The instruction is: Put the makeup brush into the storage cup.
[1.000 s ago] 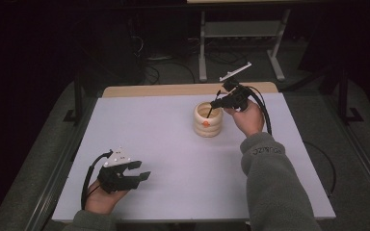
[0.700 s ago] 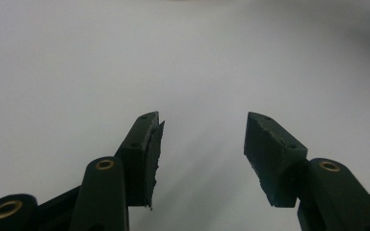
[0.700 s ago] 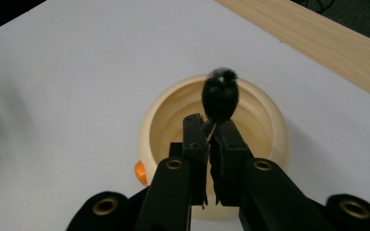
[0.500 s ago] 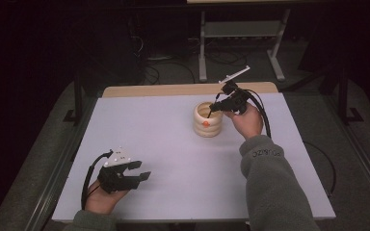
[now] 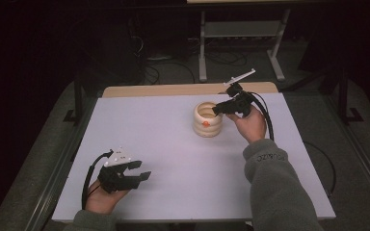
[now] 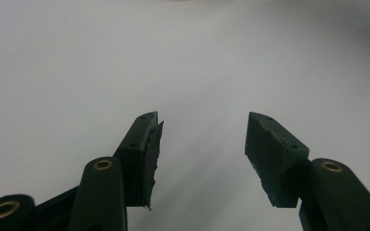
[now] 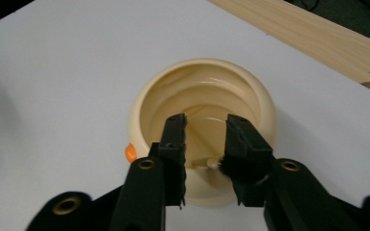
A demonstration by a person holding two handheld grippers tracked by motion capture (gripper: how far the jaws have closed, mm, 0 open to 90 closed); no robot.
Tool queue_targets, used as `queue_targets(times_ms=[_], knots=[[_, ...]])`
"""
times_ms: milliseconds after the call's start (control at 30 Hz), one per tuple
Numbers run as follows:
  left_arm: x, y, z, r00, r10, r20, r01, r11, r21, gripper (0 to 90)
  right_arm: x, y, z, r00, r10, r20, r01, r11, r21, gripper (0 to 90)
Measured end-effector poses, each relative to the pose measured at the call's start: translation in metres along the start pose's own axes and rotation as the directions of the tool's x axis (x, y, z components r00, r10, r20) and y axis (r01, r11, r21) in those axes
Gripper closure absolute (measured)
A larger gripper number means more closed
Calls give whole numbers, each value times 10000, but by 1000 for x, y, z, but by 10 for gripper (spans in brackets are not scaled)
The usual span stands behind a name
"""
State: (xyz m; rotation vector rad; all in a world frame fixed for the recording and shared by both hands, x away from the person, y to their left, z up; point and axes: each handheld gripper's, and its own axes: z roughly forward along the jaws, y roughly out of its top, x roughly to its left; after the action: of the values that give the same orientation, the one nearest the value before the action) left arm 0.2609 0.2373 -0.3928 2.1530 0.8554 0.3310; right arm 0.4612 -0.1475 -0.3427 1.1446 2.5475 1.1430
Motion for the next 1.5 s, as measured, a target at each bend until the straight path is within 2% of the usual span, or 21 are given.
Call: queue_targets(times_ms=[100,233,433,667,767,933,1500], knots=[[0,0,0,10000,-13,-12,13,10000,3,450,-3,-4,-5,9998,106,186,-102,9998,-183,570],[1,0,0,10000,-68,-39,68,10000,7,435,-5,-10,-14,9995,296,93,-292,9986,-430,525],[2,-1,0,9997,-228,-116,228,9997,-24,415,-5,-17,-21,9995,298,52,-295,9981,-533,497],[3,-1,-1,9998,-155,-158,154,9999,-18,403,-4,-28,-28,9994,340,-71,-344,9976,-601,476],[3,-1,-1,9994,-296,-193,294,9995,-95,396,-3,-34,-29,9996,279,-92,-284,9977,-608,471],[4,-1,-3,9995,-257,-169,255,9996,-97,389,-1,-44,-32,9996,220,-186,-231,9977,-632,459],[10,-5,-5,9987,-452,-244,446,9987,-235,345,16,-79,-47,9993,-97,-369,59,9950,-998,374]])
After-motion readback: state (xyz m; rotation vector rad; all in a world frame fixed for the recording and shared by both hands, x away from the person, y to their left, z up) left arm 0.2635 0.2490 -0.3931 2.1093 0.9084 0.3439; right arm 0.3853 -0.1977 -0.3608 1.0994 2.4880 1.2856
